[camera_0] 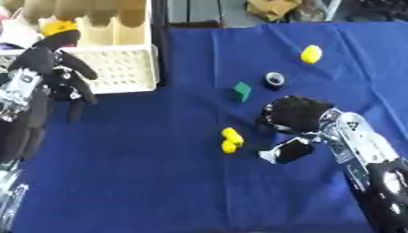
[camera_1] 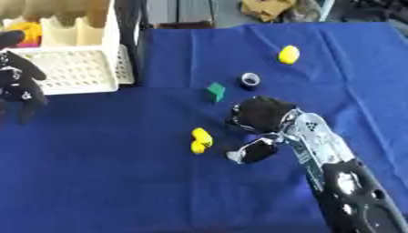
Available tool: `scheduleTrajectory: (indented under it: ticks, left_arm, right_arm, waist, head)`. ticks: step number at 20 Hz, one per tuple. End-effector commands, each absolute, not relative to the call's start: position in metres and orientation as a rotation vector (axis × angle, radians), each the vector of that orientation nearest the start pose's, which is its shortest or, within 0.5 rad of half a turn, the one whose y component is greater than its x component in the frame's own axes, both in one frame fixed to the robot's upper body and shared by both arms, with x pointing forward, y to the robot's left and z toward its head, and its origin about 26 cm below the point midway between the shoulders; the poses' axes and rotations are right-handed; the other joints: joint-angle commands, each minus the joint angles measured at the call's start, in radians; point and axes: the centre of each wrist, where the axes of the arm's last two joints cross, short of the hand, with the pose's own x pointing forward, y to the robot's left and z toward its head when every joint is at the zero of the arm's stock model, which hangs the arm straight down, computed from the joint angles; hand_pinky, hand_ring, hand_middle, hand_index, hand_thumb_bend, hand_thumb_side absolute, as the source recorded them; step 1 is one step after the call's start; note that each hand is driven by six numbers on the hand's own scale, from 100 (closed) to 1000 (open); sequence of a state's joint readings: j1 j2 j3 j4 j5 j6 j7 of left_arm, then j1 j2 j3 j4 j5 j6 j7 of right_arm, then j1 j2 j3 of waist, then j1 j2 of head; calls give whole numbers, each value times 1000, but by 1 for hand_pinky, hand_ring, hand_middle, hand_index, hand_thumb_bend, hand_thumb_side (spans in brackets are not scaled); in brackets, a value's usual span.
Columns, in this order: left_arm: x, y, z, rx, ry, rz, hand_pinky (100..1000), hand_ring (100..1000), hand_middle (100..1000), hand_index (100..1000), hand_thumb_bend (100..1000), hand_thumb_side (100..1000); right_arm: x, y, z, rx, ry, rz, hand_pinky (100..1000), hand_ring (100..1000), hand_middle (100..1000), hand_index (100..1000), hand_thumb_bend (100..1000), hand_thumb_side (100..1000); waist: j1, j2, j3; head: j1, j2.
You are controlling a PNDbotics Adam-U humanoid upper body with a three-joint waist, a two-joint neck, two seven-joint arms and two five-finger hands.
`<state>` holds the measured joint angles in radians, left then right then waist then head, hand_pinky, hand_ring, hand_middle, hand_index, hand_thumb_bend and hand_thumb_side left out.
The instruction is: Pick up objects from table and place into drawer.
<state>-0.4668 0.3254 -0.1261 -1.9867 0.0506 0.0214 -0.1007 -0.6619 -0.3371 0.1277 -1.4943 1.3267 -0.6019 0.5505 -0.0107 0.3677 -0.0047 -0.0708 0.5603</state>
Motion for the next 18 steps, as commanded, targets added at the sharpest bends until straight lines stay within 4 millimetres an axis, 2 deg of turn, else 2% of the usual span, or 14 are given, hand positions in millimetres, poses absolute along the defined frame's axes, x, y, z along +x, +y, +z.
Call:
scheduleTrajectory:
  ticks: [1, 10, 18]
  left_arm:
    - [308, 212, 241, -72, -2361, -639, 156, 416, 528, 896, 100, 932]
    - [308, 212, 241, -74, -2357, -645, 155, 415, 526, 895, 100, 935]
    - [308, 210, 242, -75, -2357, -648, 154, 415, 526, 897, 100, 938]
  right_arm:
    - [396, -222, 211, 1027, 1236, -2825, 193, 490, 389, 925, 261, 921]
    - [378, -216, 235, 1005, 1370, -2720, 175, 478, 375, 916, 212, 936]
    - [376, -211, 236, 965, 1417, -2692, 162, 468, 362, 902, 181, 969]
  waist:
    - [2, -15, -1]
    - [-3, -14, 2]
    - [-4, -5, 10]
  head:
    - [4, -3]
    - [8, -3]
    - [9, -13]
